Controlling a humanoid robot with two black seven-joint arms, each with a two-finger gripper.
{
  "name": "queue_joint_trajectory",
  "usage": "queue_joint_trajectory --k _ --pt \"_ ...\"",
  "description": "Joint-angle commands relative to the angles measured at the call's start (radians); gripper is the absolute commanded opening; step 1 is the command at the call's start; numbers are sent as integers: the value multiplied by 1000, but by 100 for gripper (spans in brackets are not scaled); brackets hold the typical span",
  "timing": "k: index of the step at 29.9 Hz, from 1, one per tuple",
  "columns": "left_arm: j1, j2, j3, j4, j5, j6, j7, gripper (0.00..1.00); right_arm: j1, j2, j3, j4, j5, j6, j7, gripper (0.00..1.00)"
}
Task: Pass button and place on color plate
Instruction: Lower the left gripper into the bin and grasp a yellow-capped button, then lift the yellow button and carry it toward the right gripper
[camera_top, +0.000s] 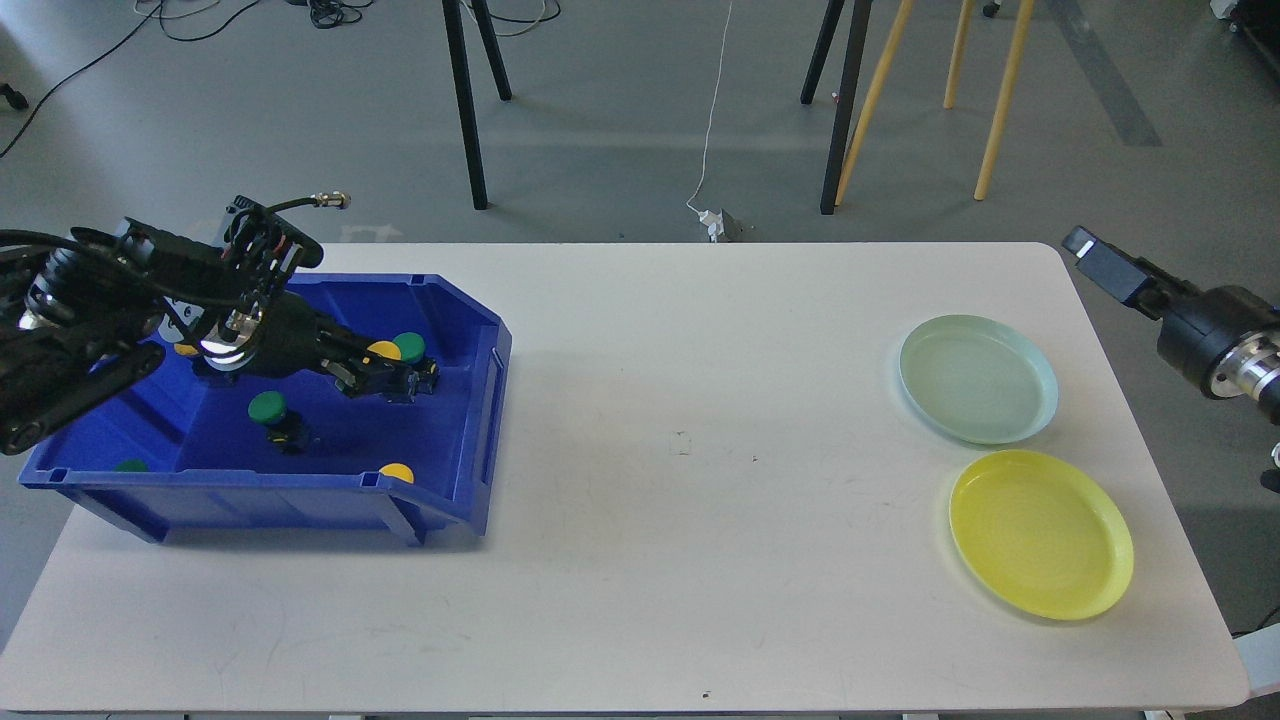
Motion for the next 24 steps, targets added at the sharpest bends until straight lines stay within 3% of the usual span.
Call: queue_joint_trajectory --k 1,7,11,17,24 --pt "-15 91 0 -93 -1 0 0 27 2 16 0 -3 0 9 -2 99" --pt "-50 228 -41 -304 -55 0 0 28 4 40 0 -3 1 15 -2 99" --pt "-53 200 -127 -362 -149 0 0 28 7 51 0 11 9 16 7 99" --pt "-64 61 -300 -327 -246 0 0 28 72 79 20 100 9 48 30 99" --pt "-183 -109 -310 -178 -257 0 0 28 171 151 14 192 0 85 25 99"
